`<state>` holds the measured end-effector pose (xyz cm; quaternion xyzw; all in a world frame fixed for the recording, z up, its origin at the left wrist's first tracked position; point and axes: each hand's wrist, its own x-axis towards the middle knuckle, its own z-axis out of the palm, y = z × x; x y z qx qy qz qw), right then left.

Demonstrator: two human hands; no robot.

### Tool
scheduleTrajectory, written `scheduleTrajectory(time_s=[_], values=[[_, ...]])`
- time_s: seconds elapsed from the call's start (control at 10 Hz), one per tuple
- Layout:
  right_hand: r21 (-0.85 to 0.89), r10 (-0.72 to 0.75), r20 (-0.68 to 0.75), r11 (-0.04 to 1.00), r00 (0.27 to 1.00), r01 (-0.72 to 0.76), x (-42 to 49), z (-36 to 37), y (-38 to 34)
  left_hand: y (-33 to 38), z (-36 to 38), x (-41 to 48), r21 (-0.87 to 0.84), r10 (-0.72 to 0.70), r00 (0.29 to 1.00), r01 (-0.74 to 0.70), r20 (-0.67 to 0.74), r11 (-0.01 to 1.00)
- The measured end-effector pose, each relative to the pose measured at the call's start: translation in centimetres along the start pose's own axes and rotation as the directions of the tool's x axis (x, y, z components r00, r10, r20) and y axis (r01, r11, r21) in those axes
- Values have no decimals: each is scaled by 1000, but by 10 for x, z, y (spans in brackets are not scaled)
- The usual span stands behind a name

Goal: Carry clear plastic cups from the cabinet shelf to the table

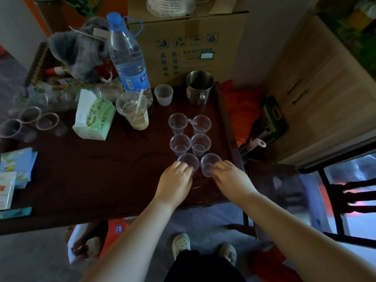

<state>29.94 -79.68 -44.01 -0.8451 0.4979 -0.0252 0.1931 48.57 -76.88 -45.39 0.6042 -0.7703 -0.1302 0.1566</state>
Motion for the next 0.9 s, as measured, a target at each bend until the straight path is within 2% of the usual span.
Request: scheduleTrajectory(time_s=[0.4,0.7,0.9], values=[[26,35,-100,999,994,-33,3,18,2,-2,20,1,-19,-16,998,17,53,1000],[53,46,-134,998,990,-39,-6,16,-1,-1,16,-6,-9,-9,999,10,44,1000],[92,53,-229,995,972,-33,-16,0,-12,5,-4,-7,-7,23,1000,-23,3,1000]])
